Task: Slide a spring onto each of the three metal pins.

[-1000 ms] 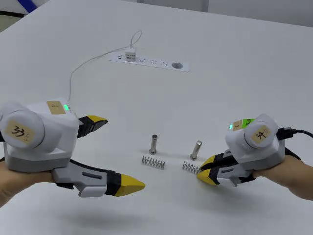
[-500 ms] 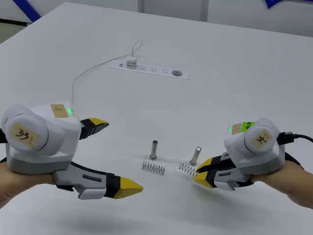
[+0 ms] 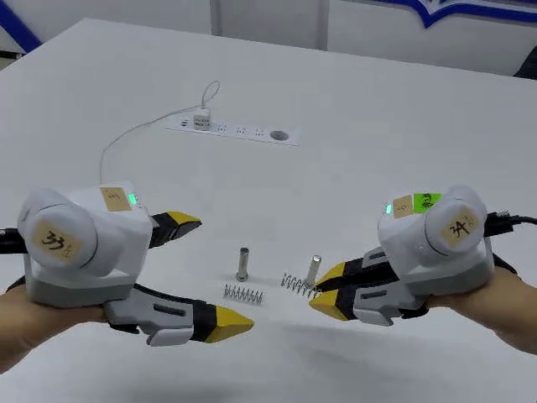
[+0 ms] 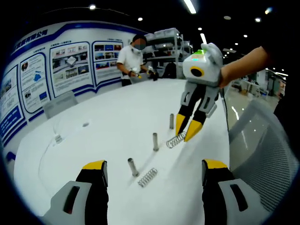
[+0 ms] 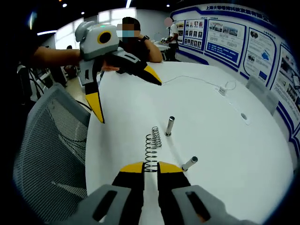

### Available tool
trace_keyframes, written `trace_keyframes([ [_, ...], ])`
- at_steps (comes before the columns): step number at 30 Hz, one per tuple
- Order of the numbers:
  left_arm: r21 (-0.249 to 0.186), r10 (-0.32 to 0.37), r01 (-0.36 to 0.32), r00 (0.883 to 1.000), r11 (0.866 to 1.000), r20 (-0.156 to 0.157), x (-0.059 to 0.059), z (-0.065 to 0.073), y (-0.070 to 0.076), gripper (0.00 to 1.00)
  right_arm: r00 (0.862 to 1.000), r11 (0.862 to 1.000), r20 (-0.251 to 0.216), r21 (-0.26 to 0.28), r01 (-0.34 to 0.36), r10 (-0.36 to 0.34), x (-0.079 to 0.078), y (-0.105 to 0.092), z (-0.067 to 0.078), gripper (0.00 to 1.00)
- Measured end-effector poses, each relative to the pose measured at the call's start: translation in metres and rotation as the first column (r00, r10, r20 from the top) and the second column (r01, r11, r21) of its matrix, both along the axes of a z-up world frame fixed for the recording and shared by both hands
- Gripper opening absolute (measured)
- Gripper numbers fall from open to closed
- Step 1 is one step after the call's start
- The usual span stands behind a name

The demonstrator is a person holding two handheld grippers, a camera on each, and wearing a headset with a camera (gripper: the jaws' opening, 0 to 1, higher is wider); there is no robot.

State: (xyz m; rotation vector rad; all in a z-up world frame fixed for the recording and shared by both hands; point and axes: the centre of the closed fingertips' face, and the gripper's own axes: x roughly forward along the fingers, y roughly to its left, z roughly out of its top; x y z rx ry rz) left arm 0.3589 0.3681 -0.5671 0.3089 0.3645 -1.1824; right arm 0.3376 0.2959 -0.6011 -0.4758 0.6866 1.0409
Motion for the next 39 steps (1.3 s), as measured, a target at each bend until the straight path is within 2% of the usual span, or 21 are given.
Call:
trace_keyframes([
  [3, -0.015, -0.049, 0.049, 0.999, 0.999, 0.003, -0.009, 0.002, -0.009, 0.76, 1.000, 1.000, 0.000, 0.004, -0.010, 0.010, -0.007, 0.002, 0.002, 0.10],
  [7, -0.009, -0.086, 0.086, 0.996, 0.996, 0.000, -0.018, 0.000, -0.018, 0.74, 0.999, 0.999, 0.007, 0.007, -0.031, 0.031, -0.016, 0.007, 0.006, 0.10],
  [10, -0.005, -0.107, 0.108, 0.994, 0.994, 0.030, -0.021, 0.002, -0.024, 0.68, 0.999, 0.999, 0.011, 0.011, -0.039, 0.039, -0.020, 0.010, 0.010, 0.10],
  [13, -0.008, -0.133, 0.133, 0.991, 0.991, 0.022, -0.025, 0.003, -0.031, 0.65, 0.999, 0.998, 0.008, 0.018, -0.053, 0.053, -0.025, 0.013, 0.012, 0.10],
  [16, -0.002, -0.162, 0.162, 0.986, 0.987, 0.022, -0.029, 0.002, -0.036, 0.62, 0.997, 0.997, 0.014, 0.003, -0.077, 0.077, -0.030, 0.015, 0.012, 0.10],
  [20, -0.006, -0.213, 0.213, 0.977, 0.977, 0.001, -0.040, 0.000, -0.043, 0.48, 0.995, 0.995, 0.019, 0.009, -0.100, 0.100, -0.035, 0.019, 0.017, 0.10],
  [23, 0.015, -0.237, 0.237, 0.971, 0.971, 0.000, -0.045, -0.004, -0.046, 0.43, 0.990, 0.991, 0.030, -0.006, -0.136, 0.136, -0.037, 0.022, 0.019, 0.10],
  [34, 0.026, -0.268, 0.268, 0.963, 0.963, -0.010, -0.052, -0.007, -0.048, 0.33, 0.983, 0.984, 0.039, -0.023, -0.177, 0.178, -0.039, 0.024, 0.022, 0.10],
  [39, 0.035, -0.285, 0.285, 0.958, 0.958, -0.012, -0.056, -0.008, -0.047, 0.24, 0.980, 0.981, 0.038, -0.029, -0.193, 0.194, -0.040, 0.024, 0.023, 0.10],
])
